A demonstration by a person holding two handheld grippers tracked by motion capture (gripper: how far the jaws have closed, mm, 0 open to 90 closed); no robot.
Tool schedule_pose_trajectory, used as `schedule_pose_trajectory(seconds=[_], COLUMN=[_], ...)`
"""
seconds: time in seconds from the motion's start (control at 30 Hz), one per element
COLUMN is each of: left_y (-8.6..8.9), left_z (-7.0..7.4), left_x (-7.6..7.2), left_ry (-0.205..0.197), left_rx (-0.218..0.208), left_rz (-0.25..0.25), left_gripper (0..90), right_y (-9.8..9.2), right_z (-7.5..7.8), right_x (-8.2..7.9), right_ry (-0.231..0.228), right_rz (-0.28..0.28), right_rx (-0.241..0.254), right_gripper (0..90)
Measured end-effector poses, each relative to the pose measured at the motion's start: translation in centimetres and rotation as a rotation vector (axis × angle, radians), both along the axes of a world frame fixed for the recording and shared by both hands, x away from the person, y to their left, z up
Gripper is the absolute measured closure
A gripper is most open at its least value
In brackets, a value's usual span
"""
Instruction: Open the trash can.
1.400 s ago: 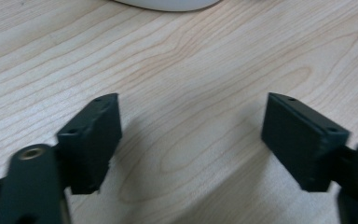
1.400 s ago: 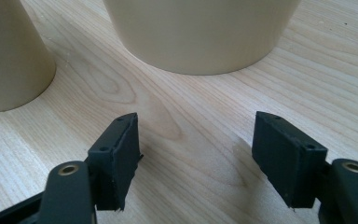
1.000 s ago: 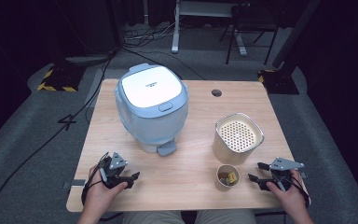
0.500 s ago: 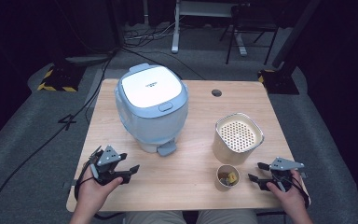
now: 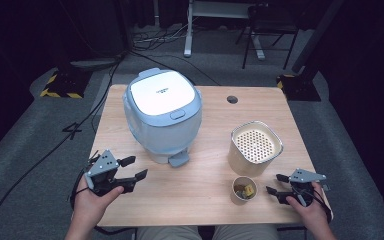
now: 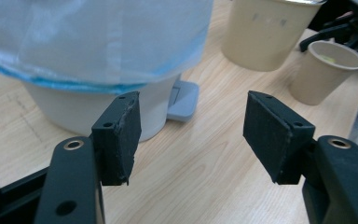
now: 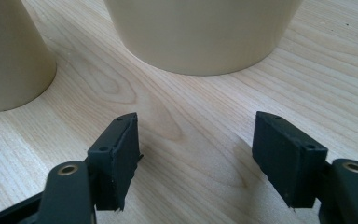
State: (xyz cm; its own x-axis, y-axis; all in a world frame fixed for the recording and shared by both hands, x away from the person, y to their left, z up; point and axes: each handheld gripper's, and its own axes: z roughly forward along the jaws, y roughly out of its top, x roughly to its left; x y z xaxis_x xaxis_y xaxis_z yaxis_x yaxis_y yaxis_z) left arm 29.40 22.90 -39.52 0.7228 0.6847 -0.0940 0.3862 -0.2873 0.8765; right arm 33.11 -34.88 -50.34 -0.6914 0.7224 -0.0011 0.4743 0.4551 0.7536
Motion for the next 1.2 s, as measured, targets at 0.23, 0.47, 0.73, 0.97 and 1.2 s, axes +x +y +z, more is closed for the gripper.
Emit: schedule_pose_trajectory(seconds=[0.23, 0.47, 0.73, 0.97, 1.2], left_y=[-0.2, -0.9, -2.2, -2.9, -3.7], left_z=[2.6, 4.5, 7.8, 9.7, 10.7], left_x=[0.6, 1.6, 3.3, 5.3, 7.0], left_ry=[-0.047, -0.076, -0.113, -0.111, -0.097], left_rx=[-0.02, -0.01, -0.094, -0.134, -0.141], left_rz=[-0.072, -0.152, -0.238, -0.271, -0.288], left_gripper=[42.6, 46.8, 63.1, 77.4, 88.4], right_y=[0.0, 0.0, 0.0, 0.0, 0.0], right_z=[0.0, 0.0, 0.0, 0.0, 0.0], right_x=[0.0, 0.0, 0.0, 0.0, 0.0], right_ry=[-0.001, -0.002, -0.001, -0.002, -0.002], right_rz=[0.0, 0.0, 0.0, 0.0, 0.0], right_rx=[0.001, 0.0, 0.0, 0.0, -0.001], right_gripper=[32.3, 32.3, 32.4, 32.4, 32.4])
